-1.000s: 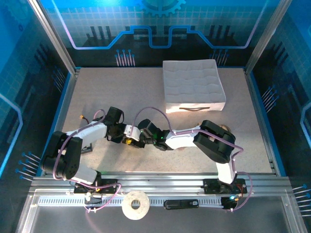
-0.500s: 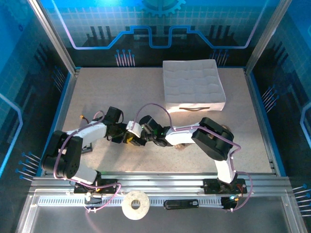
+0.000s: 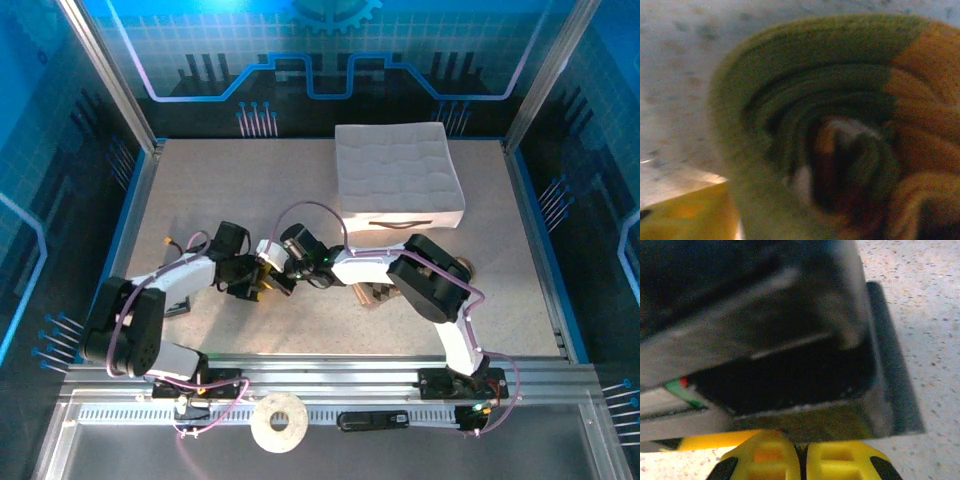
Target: Roll the socks
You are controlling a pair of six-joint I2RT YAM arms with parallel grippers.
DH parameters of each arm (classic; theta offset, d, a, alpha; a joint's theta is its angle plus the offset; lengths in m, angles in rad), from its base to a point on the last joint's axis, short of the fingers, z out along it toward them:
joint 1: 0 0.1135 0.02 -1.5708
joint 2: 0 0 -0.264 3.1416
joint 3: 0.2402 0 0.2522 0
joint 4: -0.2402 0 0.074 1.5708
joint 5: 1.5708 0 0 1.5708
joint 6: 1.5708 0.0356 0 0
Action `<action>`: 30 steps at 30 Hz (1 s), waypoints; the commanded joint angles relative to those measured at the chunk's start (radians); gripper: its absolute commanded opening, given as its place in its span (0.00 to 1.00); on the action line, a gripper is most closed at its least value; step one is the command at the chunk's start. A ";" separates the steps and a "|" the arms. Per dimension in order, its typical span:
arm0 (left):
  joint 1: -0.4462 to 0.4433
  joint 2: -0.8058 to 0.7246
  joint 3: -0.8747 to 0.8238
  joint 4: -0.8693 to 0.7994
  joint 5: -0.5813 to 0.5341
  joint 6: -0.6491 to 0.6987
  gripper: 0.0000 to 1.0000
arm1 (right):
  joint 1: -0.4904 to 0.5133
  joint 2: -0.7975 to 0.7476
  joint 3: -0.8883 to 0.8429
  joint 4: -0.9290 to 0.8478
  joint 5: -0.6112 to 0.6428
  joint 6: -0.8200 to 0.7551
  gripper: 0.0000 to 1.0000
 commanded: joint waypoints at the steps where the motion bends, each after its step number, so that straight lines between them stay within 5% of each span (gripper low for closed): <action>1: -0.013 -0.079 -0.022 -0.114 0.074 -0.029 0.77 | -0.015 0.065 0.024 -0.117 0.006 0.006 0.00; 5: 0.001 -0.137 -0.022 -0.129 0.071 -0.031 0.97 | -0.023 0.080 0.033 -0.152 -0.014 0.016 0.00; 10: 0.040 -0.226 -0.015 -0.195 0.016 -0.007 0.99 | -0.045 0.105 0.057 -0.191 -0.059 0.055 0.00; 16: 0.094 -0.326 -0.020 -0.200 -0.079 0.093 0.93 | -0.071 0.140 0.114 -0.261 -0.125 0.101 0.00; 24: 0.101 -0.262 -0.049 -0.110 -0.061 0.244 0.65 | -0.120 0.187 0.169 -0.291 -0.227 0.221 0.00; 30: 0.100 -0.163 -0.059 -0.013 -0.060 0.265 0.64 | -0.156 0.245 0.237 -0.340 -0.306 0.330 0.00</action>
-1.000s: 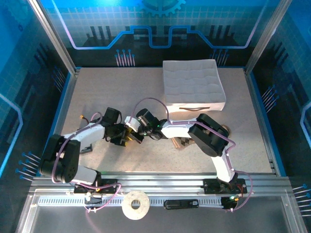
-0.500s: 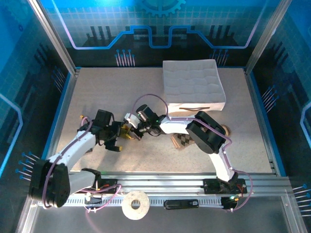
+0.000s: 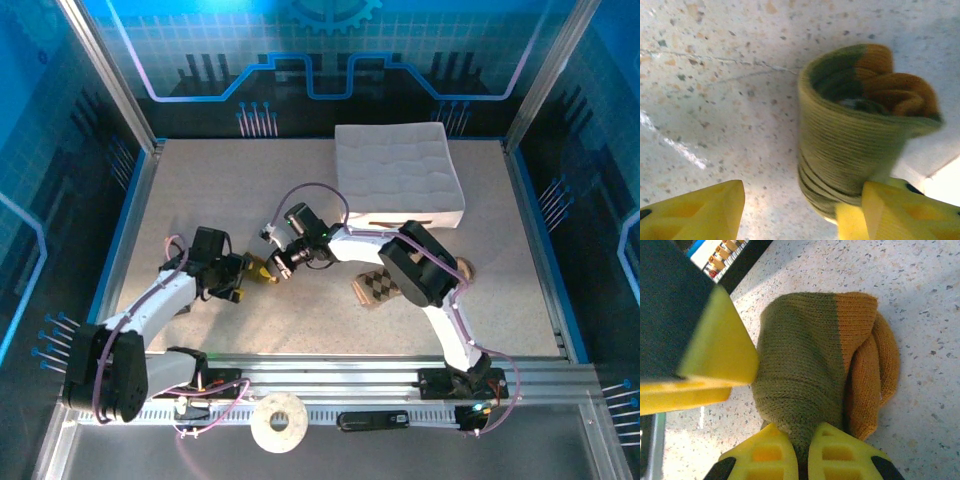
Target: Roll the socks
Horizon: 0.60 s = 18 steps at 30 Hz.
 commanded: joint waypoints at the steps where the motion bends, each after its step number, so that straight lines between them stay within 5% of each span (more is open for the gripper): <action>1: 0.004 0.060 0.003 0.058 0.006 0.052 0.65 | -0.038 0.099 0.026 -0.167 -0.006 0.115 0.00; 18: -0.026 0.198 0.028 0.193 -0.041 0.145 0.71 | -0.076 0.157 0.077 -0.139 -0.074 0.283 0.00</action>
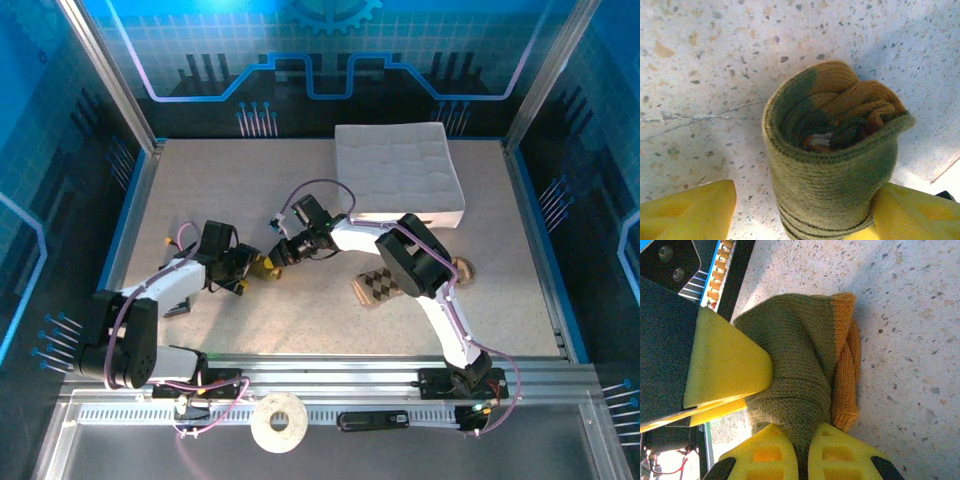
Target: Roll the socks
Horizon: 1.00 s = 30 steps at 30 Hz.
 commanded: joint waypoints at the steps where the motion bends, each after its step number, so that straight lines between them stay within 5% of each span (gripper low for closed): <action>1: -0.016 0.053 0.002 0.023 -0.023 0.045 0.71 | -0.008 0.074 -0.004 -0.090 0.069 0.045 0.00; 23: -0.108 0.344 0.030 0.294 0.031 -0.047 0.46 | -0.019 0.078 -0.031 -0.015 0.080 0.177 0.00; 27: -0.107 0.349 0.014 0.326 0.053 -0.054 0.14 | -0.019 0.077 -0.030 -0.021 0.082 0.172 0.03; 30: -0.097 0.320 -0.006 0.340 0.066 -0.082 0.01 | -0.018 0.029 -0.044 -0.019 0.111 0.141 0.26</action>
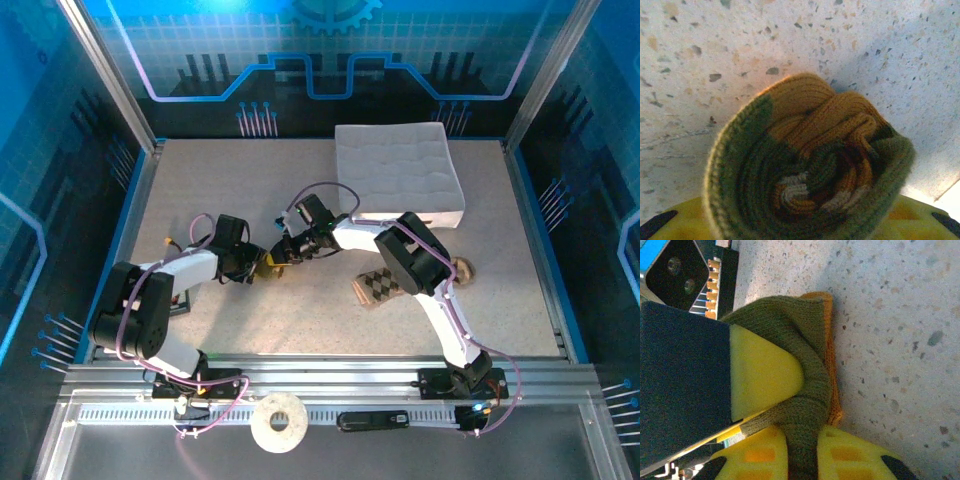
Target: Roll the socks
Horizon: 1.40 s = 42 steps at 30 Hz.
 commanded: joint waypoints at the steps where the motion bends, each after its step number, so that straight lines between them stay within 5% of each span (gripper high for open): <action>1: -0.041 0.122 -0.069 0.227 0.091 -0.047 0.00 | 0.001 -0.029 -0.048 -0.054 0.155 -0.031 0.32; 9: -0.023 -0.098 0.032 0.016 0.157 -0.006 0.00 | -0.023 -0.445 -0.220 0.025 0.500 -0.090 0.54; 19: -0.141 -0.060 0.350 -0.076 0.164 0.059 0.00 | -0.154 -0.833 -0.379 -0.135 0.779 -0.234 0.50; 22: -0.193 0.019 0.502 -0.108 0.125 0.114 0.00 | -0.183 -0.942 -0.421 -0.250 1.004 -0.252 0.49; 25: -0.246 0.119 0.659 -0.133 0.076 0.194 0.00 | -0.198 -1.058 -0.478 -0.309 1.226 -0.251 0.48; 29: -0.306 0.282 0.858 -0.143 -0.001 0.326 0.00 | -0.211 -1.171 -0.511 -0.354 1.334 -0.287 0.49; 37: -0.402 0.565 1.187 -0.196 -0.309 0.672 0.00 | -0.215 -1.314 -0.500 -0.452 1.452 -0.350 0.53; 42: -0.465 0.635 1.221 -0.172 -0.501 0.864 0.00 | -0.217 -1.421 -0.516 -0.494 1.463 -0.382 0.55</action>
